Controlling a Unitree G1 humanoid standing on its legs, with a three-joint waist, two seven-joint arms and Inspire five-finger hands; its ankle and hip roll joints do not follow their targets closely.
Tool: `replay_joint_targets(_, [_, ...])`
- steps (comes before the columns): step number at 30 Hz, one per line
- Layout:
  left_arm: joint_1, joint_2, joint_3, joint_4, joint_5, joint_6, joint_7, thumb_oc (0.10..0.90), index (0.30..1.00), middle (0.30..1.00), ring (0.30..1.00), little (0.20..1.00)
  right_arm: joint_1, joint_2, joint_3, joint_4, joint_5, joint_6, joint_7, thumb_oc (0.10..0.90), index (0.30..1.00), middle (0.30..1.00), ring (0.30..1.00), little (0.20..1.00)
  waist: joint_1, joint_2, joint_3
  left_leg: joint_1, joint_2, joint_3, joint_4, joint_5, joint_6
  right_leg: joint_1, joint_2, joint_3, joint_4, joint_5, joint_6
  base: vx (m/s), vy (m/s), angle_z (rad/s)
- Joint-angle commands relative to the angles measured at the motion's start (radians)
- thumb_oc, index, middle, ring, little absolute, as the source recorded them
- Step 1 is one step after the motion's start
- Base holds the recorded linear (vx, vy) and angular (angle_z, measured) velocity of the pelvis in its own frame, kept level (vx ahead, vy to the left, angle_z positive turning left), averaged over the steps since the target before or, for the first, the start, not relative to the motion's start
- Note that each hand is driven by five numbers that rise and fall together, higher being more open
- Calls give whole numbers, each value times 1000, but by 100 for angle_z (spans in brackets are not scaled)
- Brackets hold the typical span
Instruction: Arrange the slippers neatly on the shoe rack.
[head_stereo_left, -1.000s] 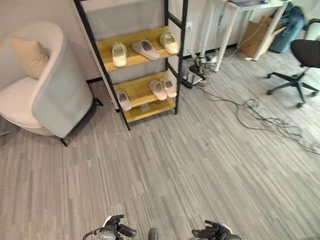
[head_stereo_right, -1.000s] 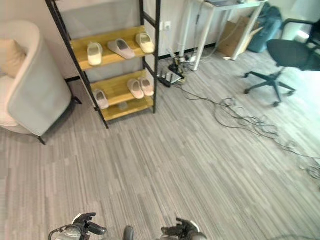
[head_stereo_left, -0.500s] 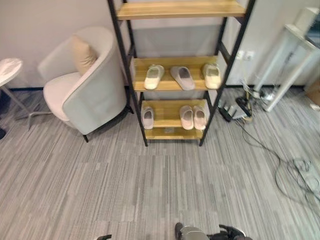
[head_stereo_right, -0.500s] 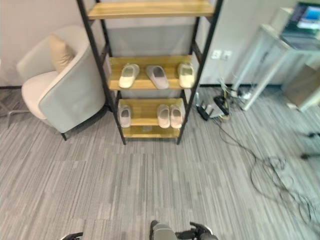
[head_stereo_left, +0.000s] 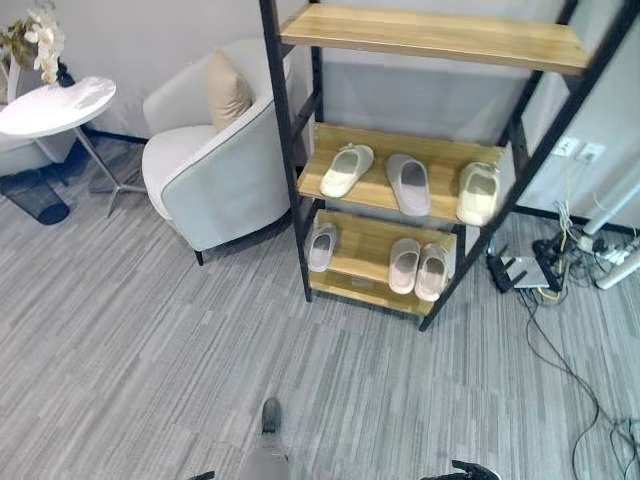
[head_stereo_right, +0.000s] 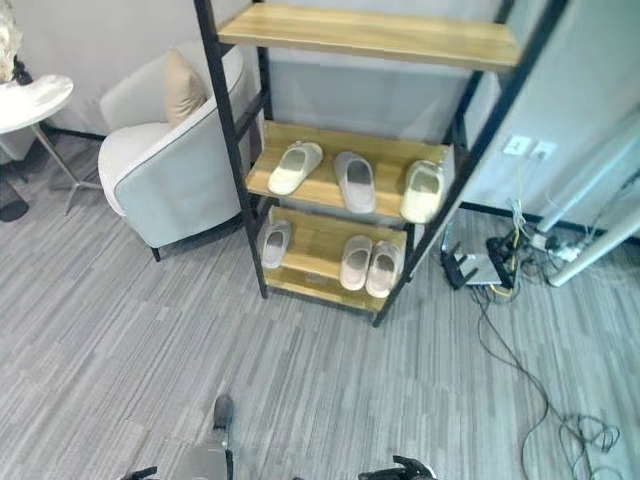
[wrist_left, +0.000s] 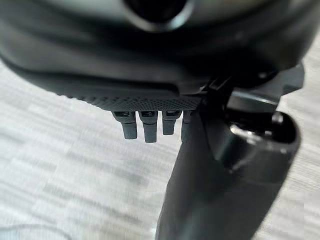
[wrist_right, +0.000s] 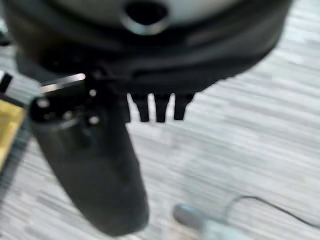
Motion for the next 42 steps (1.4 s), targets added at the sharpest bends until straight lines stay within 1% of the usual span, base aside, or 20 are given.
replay_joint_targets(1, [-29, 53, 5, 4, 14, -5, 19, 800, 900, 900, 900, 900, 30, 10, 7, -53, -43, -17, -4, 800, 900, 900, 900, 900, 20, -16, -36, 32, 40, -27, 37, 48, -15, 33, -84, 60, 58, -60, 62, 362, 243, -43])
replay_joint_targets(4, [-31, 60, -13, 12, 51, -2, 22, 800, 900, 900, 900, 900, 29, 39, 14, -60, -65, -13, -6, 800, 900, 900, 900, 900, 24, -55, -51, 7, 0, -23, 134, -8, 8, 23, -139, 85, 97, -13, 112, 346, 280, -35])
replay_joint_targets(6, [-34, 62, -20, 8, 62, -1, 24, 800, 900, 900, 900, 900, 32, 47, 15, -64, -67, -14, -5, 800, 900, 900, 900, 900, 21, -65, -56, 10, -17, -14, 159, -39, 22, 7, -162, 92, 131, 20, 132, 230, 246, 0])
replay_joint_targets(7, [-47, 66, -30, -9, 65, -4, 25, 800, 900, 900, 900, 900, 21, 53, 26, -80, -77, -13, -1, 800, 900, 900, 900, 900, 12, -70, -49, 17, -38, 6, 195, -84, 47, -64, -209, 97, 263, 149, 169, 296, 389, -6])
replay_joint_targets(8, [-69, 75, -45, -43, 63, -11, 32, 800, 900, 900, 900, 900, 10, 49, 29, -105, -86, -20, -8, 800, 900, 900, 900, 900, -4, -51, -40, 55, -59, 9, 200, -126, 75, -140, -226, 99, 368, 231, 170, 296, 390, -27])
replay_joint_targets(10, [-80, 80, -53, -57, 65, -16, 39, 800, 900, 900, 900, 900, 3, 43, 32, -118, -89, -23, -10, 800, 900, 900, 900, 900, -16, -37, -35, 83, -69, 4, 194, -141, 87, -186, -225, 106, 423, 256, 158, 273, 282, -4])
replay_joint_targets(11, [-102, 88, -67, -82, 68, -25, 48, 800, 900, 900, 900, 900, -4, 41, 45, -136, -98, -27, -13, 800, 900, 900, 900, 900, -51, -5, -23, 140, -87, -12, 170, -161, 101, -265, -188, 109, 446, 213, 132, 281, 254, 16])
replay_joint_targets(13, [-110, 88, -73, -95, 74, -29, 49, 800, 900, 900, 900, 900, -6, 42, 56, -141, -103, -28, -14, 800, 900, 900, 900, 900, -67, 1, -11, 163, -103, -23, 167, -172, 105, -285, -173, 100, 437, 176, 126, 295, 144, 15])
replay_joint_targets(14, [-126, 86, -95, -115, 84, -36, 51, 800, 900, 900, 900, 900, -14, 42, 71, -148, -108, -28, -16, 800, 900, 900, 900, 900, -86, 10, -4, 195, -124, -40, 160, -187, 108, -309, -144, 82, 362, 108, 115, 306, 94, 42])
replay_joint_targets(21, [-106, 65, -150, -92, 188, -32, 34, 800, 900, 900, 900, 900, -8, 33, 103, -156, -150, -31, -14, 800, 900, 900, 900, 900, -117, 10, -2, 303, -175, -85, 146, -237, 102, -323, -96, 32, 171, 109, 98, 219, 0, 48])
replay_joint_targets(24, [-67, 59, -142, -51, 219, -20, 24, 800, 900, 900, 900, 900, -11, 21, 113, -176, -169, -44, -18, 800, 900, 900, 900, 900, -118, 8, -18, 323, -181, -92, 152, -244, 89, -267, -78, 56, 117, 107, 84, 157, -90, 19])
replay_joint_targets(27, [-41, 55, -122, -19, 228, -13, 19, 800, 900, 900, 900, 900, -30, 11, 115, -182, -159, -50, -14, 800, 900, 900, 900, 900, -107, 11, -39, 335, -172, -87, 146, -242, 73, -222, -71, 58, 78, 106, 69, 121, -83, 15])
replay_joint_targets(28, [-17, 35, -100, -12, 225, -14, -6, 800, 900, 900, 900, 900, 90, -9, 135, -192, -177, -81, 41, 800, 900, 900, 900, 900, -119, 21, -43, 342, -163, -76, 147, -236, 60, -206, -60, 74, 70, 103, 61, 33, -56, 3])
replay_joint_targets(29, [-12, 47, -98, -7, 220, -17, 1, 800, 900, 900, 900, 900, 44, 17, 158, -185, -165, -72, 37, 800, 900, 900, 900, 900, -112, 22, -45, 338, -158, -75, 158, -238, 53, -194, -56, 74, 62, 97, 51, -21, -94, -2])
replay_joint_targets(31, [-19, 46, -91, -26, 210, -17, 14, 800, 900, 900, 900, 900, 83, 25, 193, -254, -177, -80, 38, 800, 900, 900, 900, 900, -117, 20, -14, 281, -145, -67, 291, -209, 19, -194, -57, 82, 79, 88, 37, -99, -61, -8])
replay_joint_targets(34, [-33, 21, -99, -48, 192, -17, 23, 800, 900, 900, 900, 900, 86, 21, 178, -210, -177, -76, 46, 800, 900, 900, 900, 900, -125, 28, 9, 239, -132, -56, 360, -193, 7, -195, -56, 89, 90, 78, 24, -71, 46, -12])
replay_joint_targets(38, [-26, -2, -119, -55, 190, -21, 34, 800, 900, 900, 900, 900, 87, 9, 160, -179, -187, -75, 36, 800, 900, 900, 900, 900, -116, 34, 5, 244, -99, -44, 285, -218, 20, -172, -61, 96, 73, 68, 33, 33, 113, -27])
replay_joint_targets(40, [-49, -20, -154, -43, 204, -21, 47, 800, 900, 900, 900, 900, 82, -11, 152, -187, -208, -85, 12, 800, 900, 900, 900, 900, -102, 32, -1, 209, -62, -157, 153, -150, 6, -159, -67, 116, 57, 61, 43, 89, 220, -23])
replay_joint_targets(41, [-49, -20, -154, -43, 204, -21, 47, 800, 900, 900, 900, 900, 83, -11, 151, -187, -208, -85, 12, 800, 900, 900, 900, 900, -102, 31, 0, 211, -62, -157, 150, -149, 6, -157, -67, 116, 57, 61, 42, 99, 197, -5])
replay_joint_targets(42, [-59, -18, -188, -51, 228, -17, 44, 800, 900, 900, 900, 900, 87, -17, 151, -189, -223, -72, 8, 800, 900, 900, 900, 900, -110, 34, 3, 175, -31, -135, 115, -88, -1, -143, -72, 100, 54, 49, 46, 62, 143, -2])
